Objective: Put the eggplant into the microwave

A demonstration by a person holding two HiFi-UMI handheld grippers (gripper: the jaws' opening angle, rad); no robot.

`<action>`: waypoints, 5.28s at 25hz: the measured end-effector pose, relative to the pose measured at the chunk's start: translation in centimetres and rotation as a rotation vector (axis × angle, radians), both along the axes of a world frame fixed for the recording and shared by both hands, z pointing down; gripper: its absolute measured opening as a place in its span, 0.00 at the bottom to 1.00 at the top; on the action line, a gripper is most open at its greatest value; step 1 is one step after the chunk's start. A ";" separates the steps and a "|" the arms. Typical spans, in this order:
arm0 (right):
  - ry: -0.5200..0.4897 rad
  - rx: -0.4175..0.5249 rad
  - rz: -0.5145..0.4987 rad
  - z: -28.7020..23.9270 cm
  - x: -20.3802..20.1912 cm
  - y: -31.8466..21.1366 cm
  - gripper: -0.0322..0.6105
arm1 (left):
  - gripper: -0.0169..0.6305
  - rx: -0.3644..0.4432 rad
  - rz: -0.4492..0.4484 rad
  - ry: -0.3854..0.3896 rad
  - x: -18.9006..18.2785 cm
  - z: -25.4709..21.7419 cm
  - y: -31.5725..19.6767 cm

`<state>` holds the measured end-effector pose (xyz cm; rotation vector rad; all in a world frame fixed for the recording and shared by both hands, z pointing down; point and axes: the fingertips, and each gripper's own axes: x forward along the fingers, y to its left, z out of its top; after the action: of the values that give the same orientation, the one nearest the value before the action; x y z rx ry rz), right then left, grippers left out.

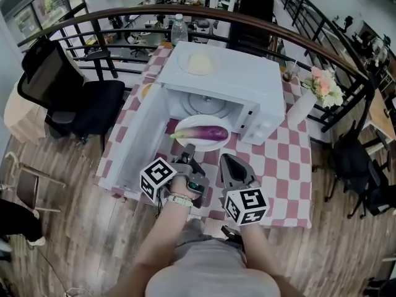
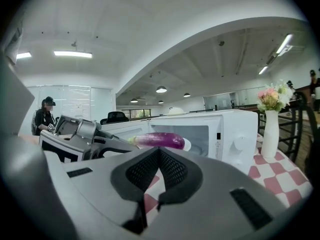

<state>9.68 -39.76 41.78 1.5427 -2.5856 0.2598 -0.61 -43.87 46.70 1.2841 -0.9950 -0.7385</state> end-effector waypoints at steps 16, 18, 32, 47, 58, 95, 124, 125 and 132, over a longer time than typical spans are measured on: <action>-0.006 -0.002 0.095 3.1 1.2 -7.0 0.09 | 0.05 -0.031 0.069 -0.010 0.9 5.8 -8.0; -0.005 -0.001 0.104 3.6 1.2 -7.5 0.09 | 0.05 -0.036 0.075 -0.016 0.9 6.4 -8.8; 0.018 -0.033 0.101 6.2 0.7 -7.5 0.09 | 0.05 -0.089 0.050 -0.022 1.2 9.7 -12.8; 0.021 -0.077 0.085 7.8 0.7 -7.0 0.09 | 0.05 -0.119 0.018 -0.043 1.4 11.4 -15.0; 0.008 -0.119 0.085 8.8 1.0 -6.4 0.09 | 0.05 -0.153 -0.027 -0.092 1.1 11.7 -16.7; 0.014 -0.104 0.116 6.9 1.7 -7.5 0.09 | 0.45 -0.277 0.015 -0.111 0.8 12.2 -15.7; -0.010 0.044 0.062 0.5 -0.4 -5.9 0.09 | 0.03 0.440 0.211 -0.326 2.9 -4.1 -8.2; -0.013 0.045 0.061 0.4 -0.4 -5.9 0.09 | 0.03 0.465 0.220 -0.343 3.1 -4.4 -8.0; -0.020 0.045 0.059 0.2 -0.2 -6.2 0.09 | 0.03 0.656 0.305 -0.590 4.7 -6.2 -6.3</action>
<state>9.51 -45.91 41.97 1.6413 -2.5815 0.2257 4.14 -50.14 40.53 2.2592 -1.0108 -0.4585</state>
